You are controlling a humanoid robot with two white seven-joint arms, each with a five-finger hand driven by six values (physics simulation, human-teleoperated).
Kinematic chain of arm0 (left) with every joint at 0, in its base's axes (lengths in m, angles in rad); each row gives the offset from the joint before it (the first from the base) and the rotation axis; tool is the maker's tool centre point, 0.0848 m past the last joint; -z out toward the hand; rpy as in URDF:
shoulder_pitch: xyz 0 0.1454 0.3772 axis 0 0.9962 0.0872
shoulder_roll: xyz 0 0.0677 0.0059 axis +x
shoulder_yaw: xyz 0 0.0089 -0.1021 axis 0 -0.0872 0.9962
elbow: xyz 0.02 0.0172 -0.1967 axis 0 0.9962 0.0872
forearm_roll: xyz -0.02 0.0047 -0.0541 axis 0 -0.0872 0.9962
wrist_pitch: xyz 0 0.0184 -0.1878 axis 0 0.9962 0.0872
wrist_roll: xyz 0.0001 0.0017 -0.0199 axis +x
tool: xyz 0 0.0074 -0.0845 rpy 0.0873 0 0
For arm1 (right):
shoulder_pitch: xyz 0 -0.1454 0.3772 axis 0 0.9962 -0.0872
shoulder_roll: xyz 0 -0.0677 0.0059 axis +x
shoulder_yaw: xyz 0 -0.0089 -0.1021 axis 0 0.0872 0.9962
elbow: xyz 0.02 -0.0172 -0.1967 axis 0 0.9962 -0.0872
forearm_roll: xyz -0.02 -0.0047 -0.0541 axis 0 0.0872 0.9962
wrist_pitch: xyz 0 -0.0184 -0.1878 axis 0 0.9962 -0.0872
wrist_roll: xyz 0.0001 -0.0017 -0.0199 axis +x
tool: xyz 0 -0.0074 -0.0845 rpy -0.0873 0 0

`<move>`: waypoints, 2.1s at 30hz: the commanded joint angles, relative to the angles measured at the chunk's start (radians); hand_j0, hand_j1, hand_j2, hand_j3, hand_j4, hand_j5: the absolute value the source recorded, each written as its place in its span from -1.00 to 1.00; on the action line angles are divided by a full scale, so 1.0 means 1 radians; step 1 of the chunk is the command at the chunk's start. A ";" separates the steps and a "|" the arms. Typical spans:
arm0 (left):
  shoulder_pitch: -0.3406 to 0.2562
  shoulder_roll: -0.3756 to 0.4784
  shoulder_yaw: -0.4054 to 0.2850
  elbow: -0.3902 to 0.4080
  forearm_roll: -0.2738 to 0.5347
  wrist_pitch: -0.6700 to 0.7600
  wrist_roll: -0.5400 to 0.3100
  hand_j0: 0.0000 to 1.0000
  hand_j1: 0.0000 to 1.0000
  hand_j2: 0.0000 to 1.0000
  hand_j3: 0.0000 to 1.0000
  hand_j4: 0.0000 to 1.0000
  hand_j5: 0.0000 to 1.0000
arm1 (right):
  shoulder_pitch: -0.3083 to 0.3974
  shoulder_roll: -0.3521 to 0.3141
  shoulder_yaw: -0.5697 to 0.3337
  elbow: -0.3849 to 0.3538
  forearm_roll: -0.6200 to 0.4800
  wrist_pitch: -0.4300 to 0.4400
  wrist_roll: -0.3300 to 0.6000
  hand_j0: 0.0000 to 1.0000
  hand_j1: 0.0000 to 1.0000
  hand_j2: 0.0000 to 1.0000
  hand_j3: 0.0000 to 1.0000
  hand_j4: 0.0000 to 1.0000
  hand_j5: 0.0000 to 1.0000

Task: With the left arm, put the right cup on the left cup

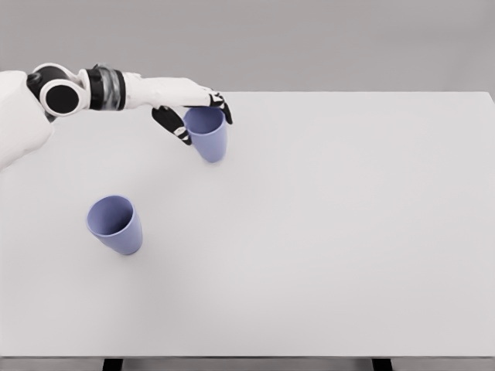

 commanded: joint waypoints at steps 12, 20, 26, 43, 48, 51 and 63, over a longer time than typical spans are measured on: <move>-0.046 0.457 0.005 -0.514 0.243 -0.004 -0.030 0.11 0.11 0.11 0.11 0.11 0.11 | 0.000 0.000 0.000 0.000 0.001 -0.001 0.000 1.00 1.00 1.00 1.00 1.00 1.00; -0.086 0.698 0.005 -0.705 0.312 0.003 -0.030 0.11 0.11 0.11 0.11 0.11 0.11 | 0.000 0.000 0.000 0.000 0.001 -0.001 0.000 1.00 1.00 1.00 1.00 1.00 1.00; -0.098 0.770 0.005 -0.759 0.390 0.003 -0.052 0.09 0.09 0.09 0.09 0.09 0.09 | 0.000 0.000 0.000 0.000 0.001 -0.001 0.000 1.00 1.00 1.00 1.00 1.00 1.00; -0.072 0.868 -0.012 -0.782 0.425 -0.027 -0.087 0.10 0.10 0.10 0.10 0.10 0.10 | 0.000 0.000 0.000 0.000 0.001 -0.001 0.000 1.00 1.00 1.00 1.00 1.00 1.00; -0.035 0.861 -0.014 -0.782 0.415 -0.026 -0.087 0.10 0.10 0.10 0.10 0.10 0.10 | 0.000 0.000 0.000 0.000 0.001 -0.001 0.000 1.00 1.00 1.00 1.00 1.00 1.00; -0.037 0.859 -0.012 -0.782 0.413 -0.026 -0.087 0.10 0.10 0.10 0.10 0.10 0.10 | 0.002 0.000 0.000 0.000 0.001 -0.001 0.000 1.00 1.00 1.00 1.00 1.00 1.00; -0.037 0.836 -0.012 -0.781 0.387 -0.014 -0.087 0.11 0.11 0.11 0.11 0.11 0.11 | 0.000 0.000 0.000 0.000 0.001 -0.001 0.000 1.00 1.00 1.00 1.00 1.00 1.00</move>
